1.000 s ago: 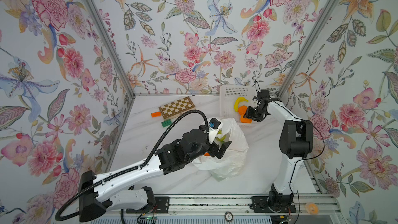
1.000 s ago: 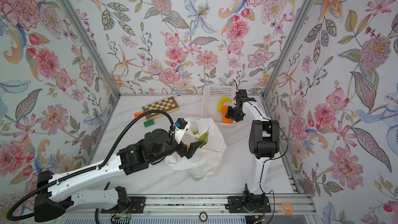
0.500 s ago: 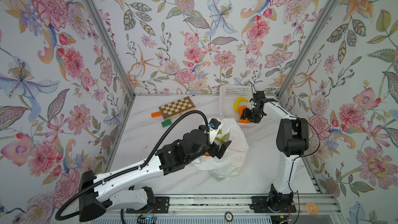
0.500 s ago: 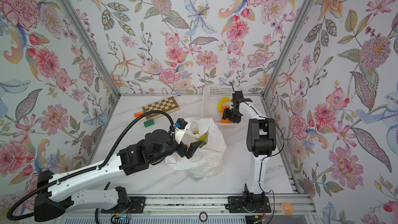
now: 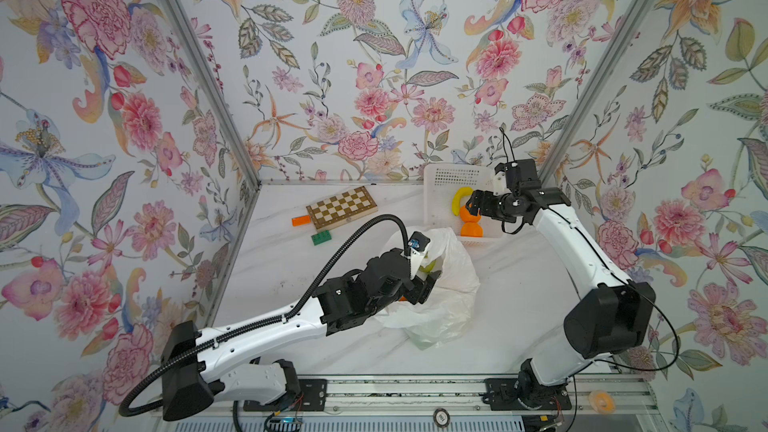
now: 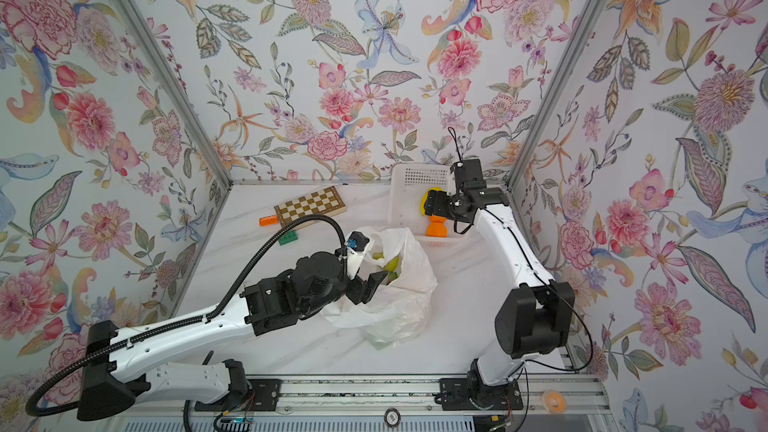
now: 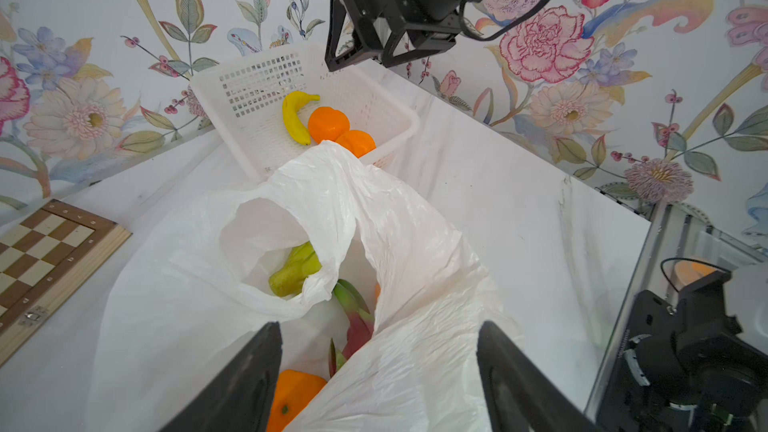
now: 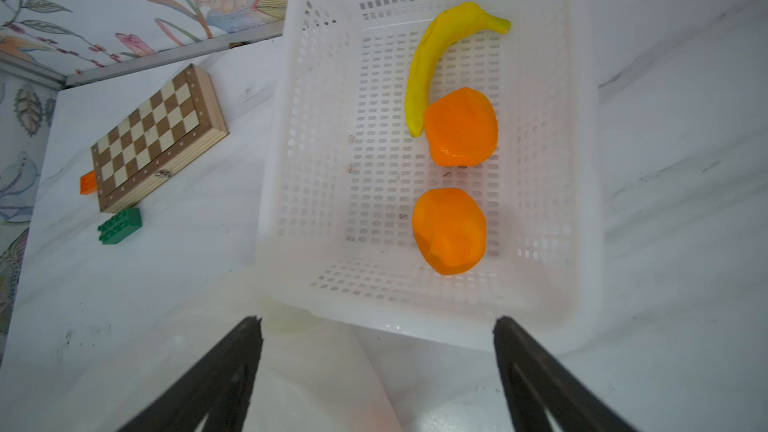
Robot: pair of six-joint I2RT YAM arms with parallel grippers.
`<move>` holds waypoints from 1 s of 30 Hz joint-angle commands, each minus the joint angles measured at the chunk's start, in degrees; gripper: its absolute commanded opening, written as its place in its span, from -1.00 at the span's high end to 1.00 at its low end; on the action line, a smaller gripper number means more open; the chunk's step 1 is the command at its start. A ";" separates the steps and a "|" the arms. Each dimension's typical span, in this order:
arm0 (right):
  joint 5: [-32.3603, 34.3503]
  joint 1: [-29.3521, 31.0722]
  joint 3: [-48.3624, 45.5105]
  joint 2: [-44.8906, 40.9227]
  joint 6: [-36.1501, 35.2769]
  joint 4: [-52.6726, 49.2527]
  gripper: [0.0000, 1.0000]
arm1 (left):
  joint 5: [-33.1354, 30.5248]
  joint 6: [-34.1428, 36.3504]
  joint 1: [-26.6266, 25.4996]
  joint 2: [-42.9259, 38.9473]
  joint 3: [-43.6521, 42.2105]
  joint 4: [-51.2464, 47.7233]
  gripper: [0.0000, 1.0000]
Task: Untie the knot of the plastic bag and take out the fruit
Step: 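Move the right gripper back to the bag while the left reaches in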
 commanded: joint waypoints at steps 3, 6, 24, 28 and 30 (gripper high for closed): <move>-0.40 3.26 -9.01 -12.60 4.34 -0.27 -0.84 | -2.84 -6.52 -0.58 2.66 -0.54 -4.96 -0.39; -0.59 5.28 -14.26 -19.41 7.70 -0.22 -0.84 | -3.07 -11.33 -0.58 4.26 -1.73 -6.86 -0.37; 5.01 32.42 -39.53 -29.61 25.62 3.74 -0.86 | 1.99 -36.73 -5.01 6.08 -25.62 2.34 -0.01; 7.79 35.74 -42.02 -26.58 25.72 3.83 -0.85 | -0.23 -37.07 -5.24 4.02 -26.54 3.04 -0.15; 8.94 37.02 -43.43 -25.55 25.71 3.82 -0.83 | -1.73 -36.49 -5.25 1.80 -26.52 3.19 -0.24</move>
